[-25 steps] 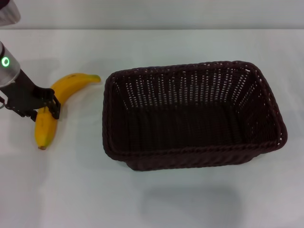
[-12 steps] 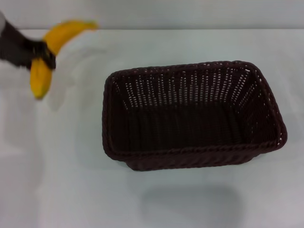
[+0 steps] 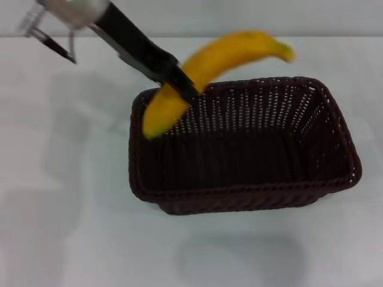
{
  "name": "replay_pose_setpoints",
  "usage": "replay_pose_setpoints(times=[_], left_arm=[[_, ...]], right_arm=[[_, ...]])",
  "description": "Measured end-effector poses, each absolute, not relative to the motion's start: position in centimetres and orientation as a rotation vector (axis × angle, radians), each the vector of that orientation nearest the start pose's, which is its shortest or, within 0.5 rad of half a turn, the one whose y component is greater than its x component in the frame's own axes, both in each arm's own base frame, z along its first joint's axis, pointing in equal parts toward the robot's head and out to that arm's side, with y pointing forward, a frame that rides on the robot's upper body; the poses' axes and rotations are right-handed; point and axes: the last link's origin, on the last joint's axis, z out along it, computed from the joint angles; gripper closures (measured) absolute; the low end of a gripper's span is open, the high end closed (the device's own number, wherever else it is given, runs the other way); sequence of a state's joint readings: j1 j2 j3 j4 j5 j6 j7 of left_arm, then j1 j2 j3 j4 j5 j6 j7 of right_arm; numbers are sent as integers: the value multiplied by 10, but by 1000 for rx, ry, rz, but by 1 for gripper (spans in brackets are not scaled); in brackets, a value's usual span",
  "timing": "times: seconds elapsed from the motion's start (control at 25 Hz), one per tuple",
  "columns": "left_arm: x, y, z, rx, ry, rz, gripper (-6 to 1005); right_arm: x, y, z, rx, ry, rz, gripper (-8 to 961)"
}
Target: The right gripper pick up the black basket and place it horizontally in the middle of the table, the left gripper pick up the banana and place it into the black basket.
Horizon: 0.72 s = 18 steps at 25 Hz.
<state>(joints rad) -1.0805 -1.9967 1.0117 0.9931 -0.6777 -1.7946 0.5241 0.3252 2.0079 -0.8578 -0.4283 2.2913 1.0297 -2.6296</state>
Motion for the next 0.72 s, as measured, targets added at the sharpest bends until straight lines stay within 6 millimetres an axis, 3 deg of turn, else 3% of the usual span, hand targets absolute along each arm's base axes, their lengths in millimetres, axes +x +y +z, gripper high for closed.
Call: replay_pose_setpoints(times=[0.2,0.4,0.44,0.6,0.72], left_arm=[[-72,402,8,-2829,-1104,256,415],[-79,405,0,-2823,-1024,227,391],[-81,406,-1,-2819,-1005,221,347],[-88,413,4,-2769,-883,94,172],[-108,417,18,-2657,-825,-77,156]], right_arm=[[368,339,87,-1658,432,576,387],[369,331,89,-1655,433,610,385],[370,330,90,-1654,444,618,384],[375,322,99,-1639,469,639,382],[378,315,106,-1628,478,649,380]])
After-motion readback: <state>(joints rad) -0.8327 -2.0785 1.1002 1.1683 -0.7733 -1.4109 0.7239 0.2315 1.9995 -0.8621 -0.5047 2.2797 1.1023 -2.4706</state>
